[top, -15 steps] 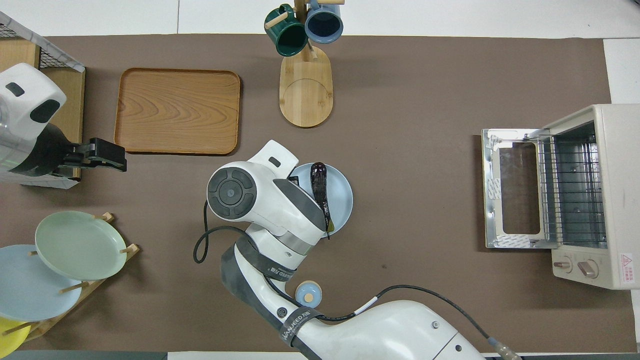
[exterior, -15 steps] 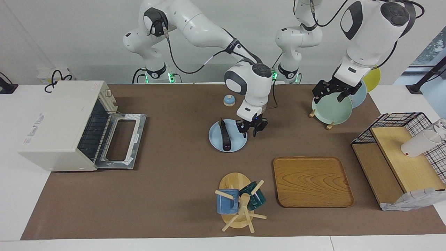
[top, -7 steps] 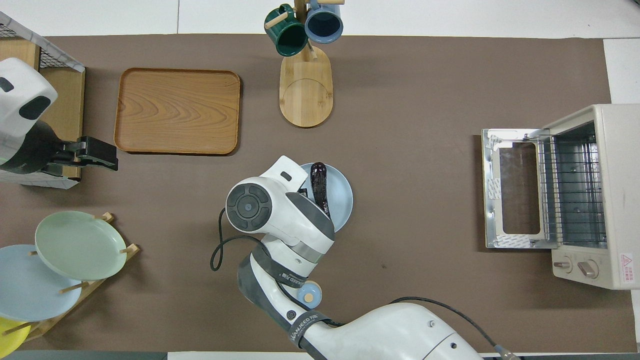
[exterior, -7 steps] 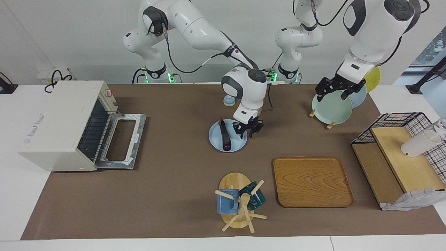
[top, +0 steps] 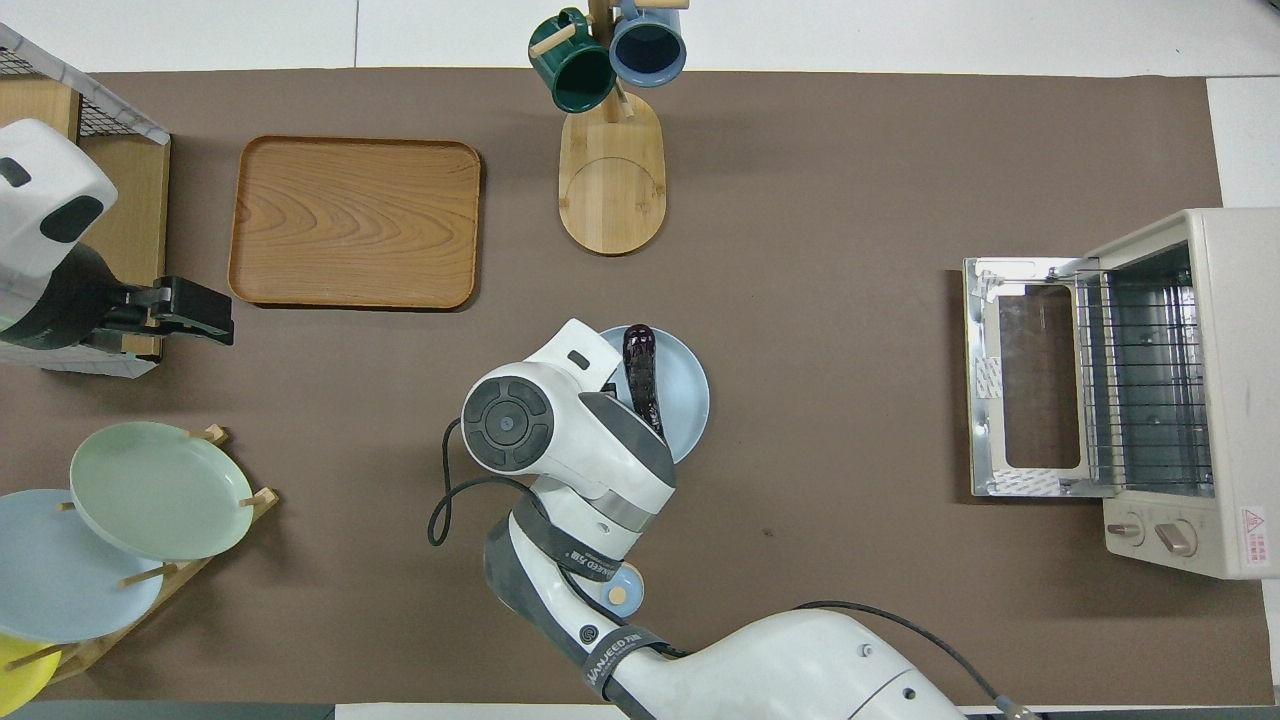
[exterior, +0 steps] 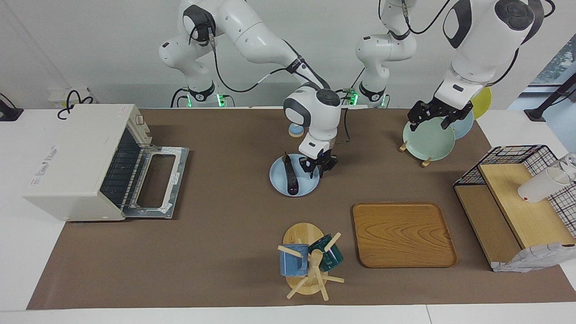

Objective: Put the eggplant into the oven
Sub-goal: 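Grasp the eggplant with the right gripper and lift it, then carry the eggplant with the right gripper into the open oven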

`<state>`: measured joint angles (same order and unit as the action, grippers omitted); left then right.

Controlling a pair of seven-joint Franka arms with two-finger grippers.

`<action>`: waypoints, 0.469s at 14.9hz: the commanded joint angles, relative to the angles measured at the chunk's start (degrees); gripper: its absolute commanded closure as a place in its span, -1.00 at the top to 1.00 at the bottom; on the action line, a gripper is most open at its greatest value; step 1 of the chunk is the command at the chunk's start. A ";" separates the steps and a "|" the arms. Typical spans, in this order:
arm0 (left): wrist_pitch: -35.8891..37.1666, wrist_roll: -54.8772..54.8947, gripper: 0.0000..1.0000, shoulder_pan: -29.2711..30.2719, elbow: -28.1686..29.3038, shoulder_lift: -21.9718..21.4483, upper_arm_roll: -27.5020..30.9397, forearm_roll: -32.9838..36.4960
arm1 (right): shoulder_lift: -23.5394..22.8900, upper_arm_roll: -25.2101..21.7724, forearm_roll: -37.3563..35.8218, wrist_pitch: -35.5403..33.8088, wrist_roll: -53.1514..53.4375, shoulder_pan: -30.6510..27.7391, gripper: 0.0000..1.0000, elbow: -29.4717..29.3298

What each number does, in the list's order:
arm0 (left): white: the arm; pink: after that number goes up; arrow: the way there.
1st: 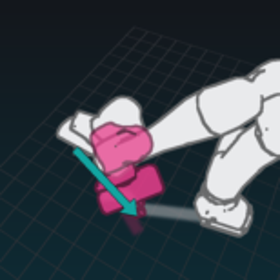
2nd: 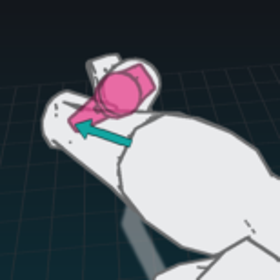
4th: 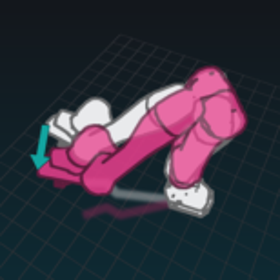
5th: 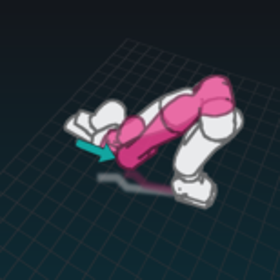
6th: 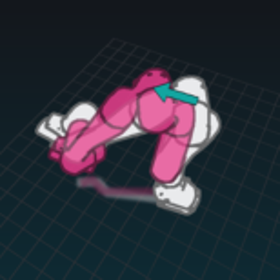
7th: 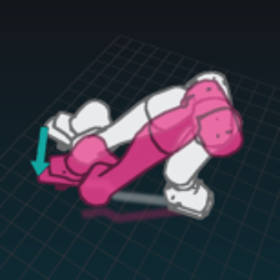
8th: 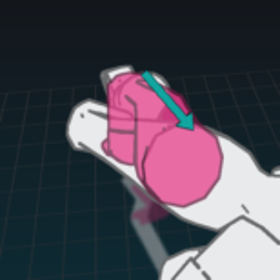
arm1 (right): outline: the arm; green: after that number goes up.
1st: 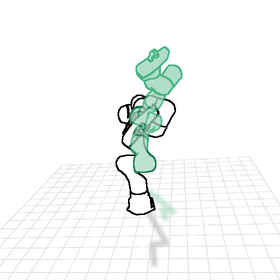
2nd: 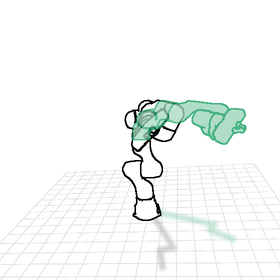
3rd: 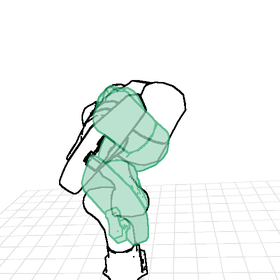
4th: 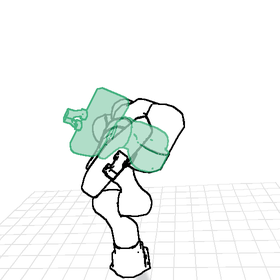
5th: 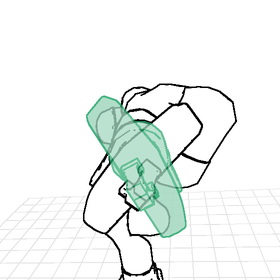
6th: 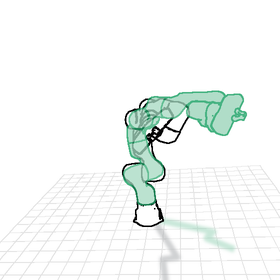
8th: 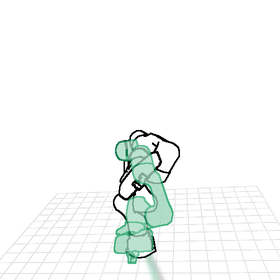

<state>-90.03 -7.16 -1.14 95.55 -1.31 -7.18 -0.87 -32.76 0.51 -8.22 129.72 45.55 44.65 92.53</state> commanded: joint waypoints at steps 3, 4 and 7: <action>1.53 0.56 1.00 0.17 -1.15 0.43 -0.12 0.78 | 1.73 -0.25 -2.83 -5.86 1.73 1.23 -1.00 -1.01; 1.53 0.48 1.00 0.17 -1.15 0.43 -0.12 0.78 | 1.73 -0.25 -5.29 -9.89 1.64 1.23 -1.00 -3.21; 1.44 0.30 1.00 0.26 -0.98 0.43 -0.12 0.78 | 5.41 -0.51 -8.21 -15.98 1.03 -0.70 -1.00 -3.76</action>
<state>-90.00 -7.16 -1.14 95.55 -1.31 -7.18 -0.87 -30.47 0.19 -14.12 117.38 45.74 45.46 88.61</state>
